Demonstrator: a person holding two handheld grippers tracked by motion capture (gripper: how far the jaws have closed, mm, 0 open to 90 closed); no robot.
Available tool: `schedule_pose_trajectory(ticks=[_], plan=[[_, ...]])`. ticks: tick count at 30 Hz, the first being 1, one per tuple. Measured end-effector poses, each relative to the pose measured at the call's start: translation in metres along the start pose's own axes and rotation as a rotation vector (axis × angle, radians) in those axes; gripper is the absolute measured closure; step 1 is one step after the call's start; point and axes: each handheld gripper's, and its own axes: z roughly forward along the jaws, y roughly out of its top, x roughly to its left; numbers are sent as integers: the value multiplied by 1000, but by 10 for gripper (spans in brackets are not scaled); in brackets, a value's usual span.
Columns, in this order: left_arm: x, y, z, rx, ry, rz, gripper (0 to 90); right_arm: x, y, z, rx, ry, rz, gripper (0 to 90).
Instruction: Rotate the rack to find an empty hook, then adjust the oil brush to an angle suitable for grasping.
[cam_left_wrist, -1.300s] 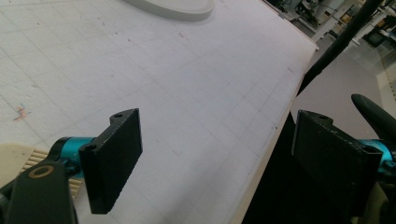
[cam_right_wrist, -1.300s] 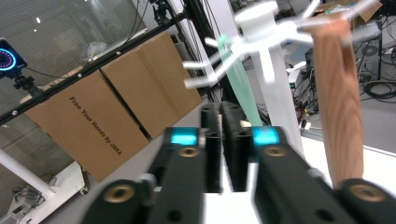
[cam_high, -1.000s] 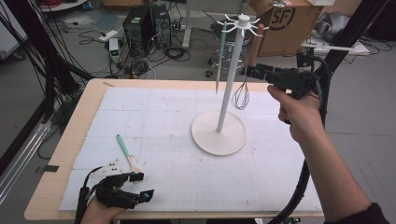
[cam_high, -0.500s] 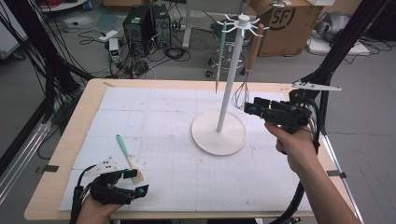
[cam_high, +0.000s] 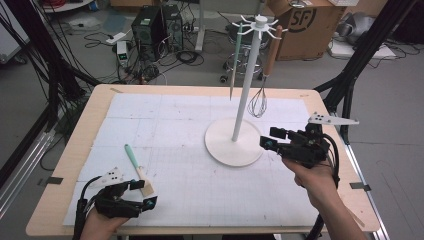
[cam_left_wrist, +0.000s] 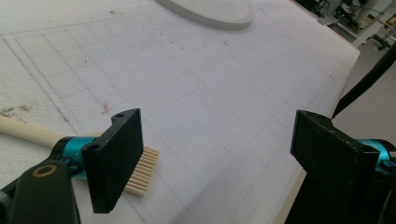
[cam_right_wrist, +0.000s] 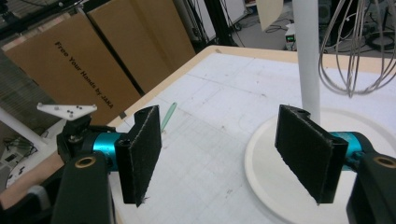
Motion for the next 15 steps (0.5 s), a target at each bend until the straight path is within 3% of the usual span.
schedule_pose_trajectory(ticks=[9,15], plan=[[0,1,-3,-9,8,-8,179,4,-26,1,21,-11,-18,307],[9,5,-15,-34,31,-23,215,5,-37,-2,12,-1,-19,308]])
